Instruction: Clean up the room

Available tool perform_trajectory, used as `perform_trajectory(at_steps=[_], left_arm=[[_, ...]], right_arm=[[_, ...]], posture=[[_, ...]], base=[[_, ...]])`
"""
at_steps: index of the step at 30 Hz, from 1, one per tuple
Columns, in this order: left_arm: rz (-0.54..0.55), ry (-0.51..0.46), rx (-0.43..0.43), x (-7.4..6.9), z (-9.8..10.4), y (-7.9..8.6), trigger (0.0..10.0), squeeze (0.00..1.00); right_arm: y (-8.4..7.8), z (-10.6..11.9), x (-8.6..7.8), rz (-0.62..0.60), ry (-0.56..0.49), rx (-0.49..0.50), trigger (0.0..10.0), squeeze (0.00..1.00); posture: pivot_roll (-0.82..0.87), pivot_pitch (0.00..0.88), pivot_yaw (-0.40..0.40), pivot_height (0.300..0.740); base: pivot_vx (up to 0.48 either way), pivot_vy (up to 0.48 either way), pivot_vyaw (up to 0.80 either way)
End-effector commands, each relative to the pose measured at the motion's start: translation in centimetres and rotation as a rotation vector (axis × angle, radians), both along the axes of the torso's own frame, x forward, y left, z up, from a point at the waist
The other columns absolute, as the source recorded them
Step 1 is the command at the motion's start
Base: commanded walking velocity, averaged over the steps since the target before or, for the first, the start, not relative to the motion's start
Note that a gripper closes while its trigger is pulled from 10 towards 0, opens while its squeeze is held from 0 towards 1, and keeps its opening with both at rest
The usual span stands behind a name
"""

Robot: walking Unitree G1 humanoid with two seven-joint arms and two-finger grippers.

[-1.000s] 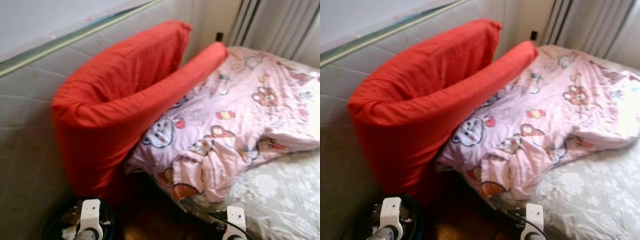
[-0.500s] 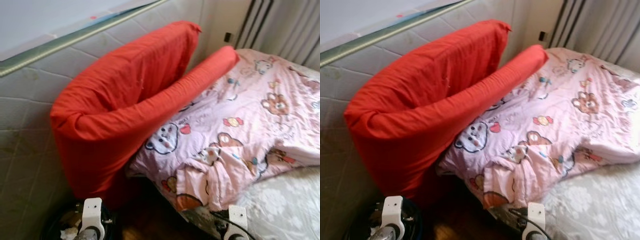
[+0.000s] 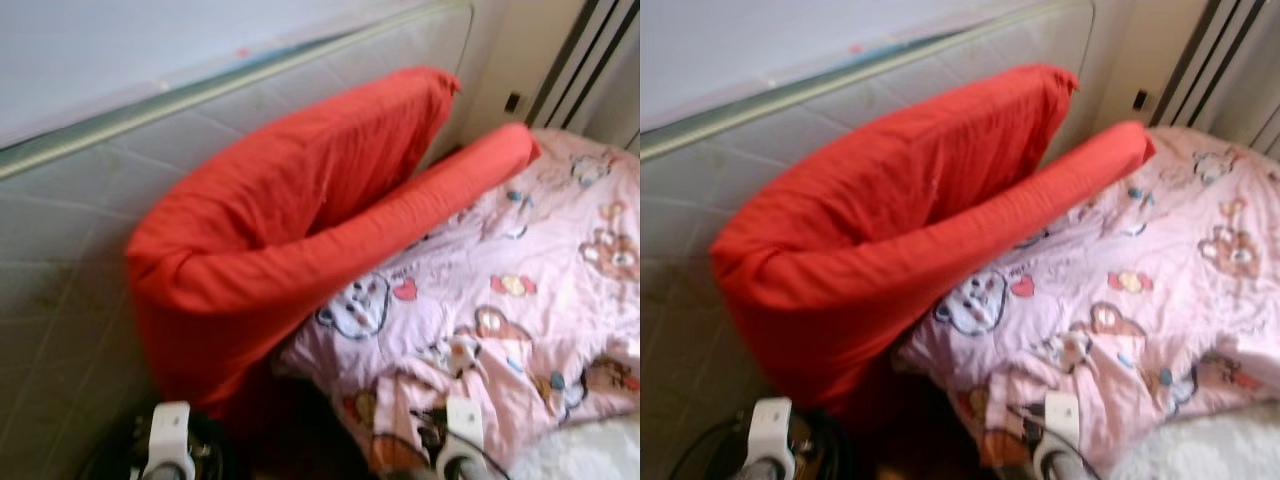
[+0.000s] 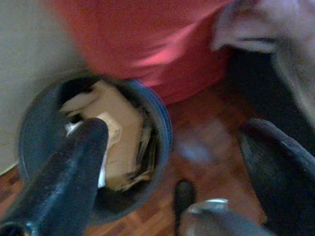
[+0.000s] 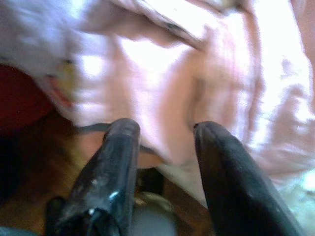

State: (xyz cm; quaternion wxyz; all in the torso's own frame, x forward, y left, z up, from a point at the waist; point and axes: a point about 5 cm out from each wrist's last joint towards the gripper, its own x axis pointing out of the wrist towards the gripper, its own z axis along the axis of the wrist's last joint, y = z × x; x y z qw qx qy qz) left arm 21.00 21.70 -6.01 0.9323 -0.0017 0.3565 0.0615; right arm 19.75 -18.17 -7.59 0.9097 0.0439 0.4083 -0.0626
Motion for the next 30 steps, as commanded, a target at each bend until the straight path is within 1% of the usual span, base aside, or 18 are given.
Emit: perform_trajectory(at_steps=[1, 3, 22, 30], left_arm=[[-0.011, -0.008, 0.005, 0.18, 0.11, -0.05, 10.0, 0.0], [-0.01, -0.007, 0.008, 0.17, 0.11, -0.03, 10.0, 0.0], [-0.02, -0.006, 0.016, 0.04, 0.07, 0.04, 10.0, 0.0], [-0.03, -0.005, 0.021, 0.11, 0.1, -0.01, 10.0, 0.0]], right_arm=[[-0.21, -0.28, -0.51, -0.022, 0.024, 0.0, 10.0, 0.0], [-0.22, -0.29, -0.5, -0.027, 0.026, 0.002, 10.0, 0.0], [-0.12, -0.33, -0.54, -0.021, 0.031, -0.002, 10.0, 0.0], [0.13, -0.15, -0.24, -0.023, 0.004, 0.015, 10.0, 0.0]], posture=[[0.13, 0.103, -0.01, 0.74], [0.14, 0.103, -0.011, 0.74], [0.13, 0.097, -0.007, 0.74], [0.13, 0.083, -0.006, 0.74]], base=[[0.304, 0.0, 0.0], [0.296, 0.0, -0.31], [0.0, 0.0, -0.72], [0.0, 0.0, 0.0]])
